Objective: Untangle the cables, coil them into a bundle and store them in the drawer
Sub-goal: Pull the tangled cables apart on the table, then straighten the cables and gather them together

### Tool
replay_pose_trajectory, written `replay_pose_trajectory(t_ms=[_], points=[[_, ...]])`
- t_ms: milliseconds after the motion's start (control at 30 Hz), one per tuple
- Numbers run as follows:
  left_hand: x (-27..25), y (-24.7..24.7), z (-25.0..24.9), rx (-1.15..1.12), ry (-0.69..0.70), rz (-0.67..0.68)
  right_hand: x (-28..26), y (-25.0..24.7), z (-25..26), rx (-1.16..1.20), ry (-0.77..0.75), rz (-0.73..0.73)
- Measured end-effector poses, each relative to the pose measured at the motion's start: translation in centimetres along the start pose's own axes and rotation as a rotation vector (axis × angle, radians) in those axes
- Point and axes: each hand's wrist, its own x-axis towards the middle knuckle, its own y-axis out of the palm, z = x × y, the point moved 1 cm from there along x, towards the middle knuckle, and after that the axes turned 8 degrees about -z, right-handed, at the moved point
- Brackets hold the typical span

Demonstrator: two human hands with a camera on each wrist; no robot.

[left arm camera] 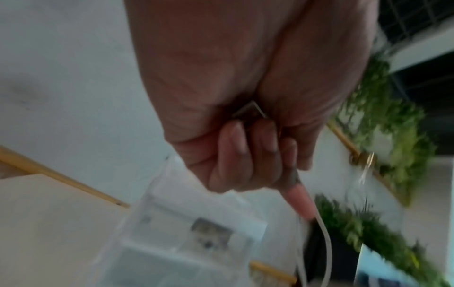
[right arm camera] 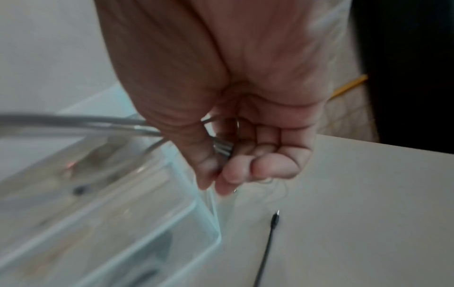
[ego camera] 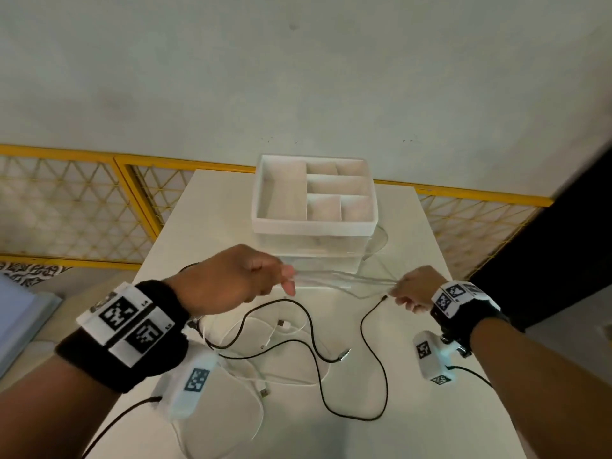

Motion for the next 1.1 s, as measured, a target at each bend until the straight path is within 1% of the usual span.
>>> replay_pose_trajectory(t_ms=[33, 67, 133, 167, 200, 233, 267, 300, 333, 367, 400, 433, 467, 533, 600, 667, 700, 733, 800, 867, 933, 1000, 1033, 1100], points=[[0.1, 0.4, 1.3, 0.117, -0.033, 0.063, 0.8, -0.8, -0.3, 0.079, 0.020, -0.076], [0.2, 0.8, 2.6, 0.239, -0.071, 0.121, 1.3, -1.5, -0.1, 0.136, -0.006, -0.163], [0.3, 1.9, 4.9, 0.432, -0.157, 0.214, 2.0, -2.8, 1.3, 0.205, -0.164, -0.312], [0.4, 2.6, 5.9, 0.464, -0.211, 0.248, 2.1, -3.3, 2.3, 0.227, -0.253, -0.362], [0.5, 3.2, 6.5, 0.441, -0.271, 0.271, 2.1, -3.6, 3.3, 0.238, -0.320, -0.390], [0.6, 4.0, 6.8, 0.390, -0.327, 0.281, 2.2, -3.7, 4.1, 0.242, -0.368, -0.388], [0.6, 4.6, 6.9, 0.345, -0.370, 0.276, 2.0, -3.7, 4.7, 0.227, -0.392, -0.339], [0.7, 5.1, 6.9, 0.333, -0.388, 0.258, 1.8, -3.4, 5.0, 0.173, -0.393, -0.250], [0.8, 5.4, 6.9, 0.344, -0.384, 0.220, 1.7, -3.0, 5.0, 0.062, -0.364, -0.149], [0.9, 5.5, 6.8, 0.378, -0.359, 0.168, 1.5, -2.5, 4.7, -0.113, -0.318, -0.071], [0.9, 5.6, 6.7, 0.401, -0.332, 0.116, 1.0, -2.1, 4.4, -0.301, -0.287, -0.036], [1.0, 5.5, 6.5, 0.380, -0.310, 0.077, 0.3, -1.7, 4.3, -0.440, -0.286, -0.029], [1.1, 5.5, 6.4, 0.353, -0.285, 0.066, -0.7, -1.2, 4.5, -0.489, -0.316, -0.011], [1.3, 5.7, 5.8, 0.352, -0.226, 0.069, -3.2, 0.4, 5.8, -0.370, -0.460, 0.077], [1.6, 5.9, 4.7, 0.369, -0.155, 0.067, -6.6, 2.7, 7.8, -0.204, -0.633, 0.211], [1.9, 6.1, 3.6, 0.335, -0.082, 0.031, -8.6, 4.8, 9.0, -0.197, -0.760, 0.275], [1.9, 6.1, 3.3, 0.307, -0.065, -0.009, -8.7, 5.5, 9.2, -0.243, -0.758, 0.284], [1.9, 5.8, 3.0, 0.280, -0.053, -0.057, -8.3, 5.8, 9.0, -0.275, -0.702, 0.298], [1.6, 5.1, 2.8, 0.282, -0.033, -0.130, -6.7, 5.0, 7.8, -0.303, -0.518, 0.296], [1.1, 4.1, 3.0, 0.321, -0.033, -0.109, -4.7, 3.3, 6.2, -0.288, -0.350, 0.222], [0.5, 3.6, 3.4, 0.374, -0.056, 0.004, -3.1, 1.4, 4.8, -0.314, -0.240, 0.078], [0.3, 4.0, 4.0, 0.433, -0.090, 0.115, -1.7, 0.2, 4.2, -0.387, -0.230, -0.101], [0.4, 4.4, 4.3, 0.449, -0.106, 0.140, -1.2, -0.1, 4.2, -0.376, -0.247, -0.224], [0.8, 5.6, 4.9, 0.450, -0.172, 0.148, -1.2, 0.1, 4.3, -0.173, -0.284, -0.452]])
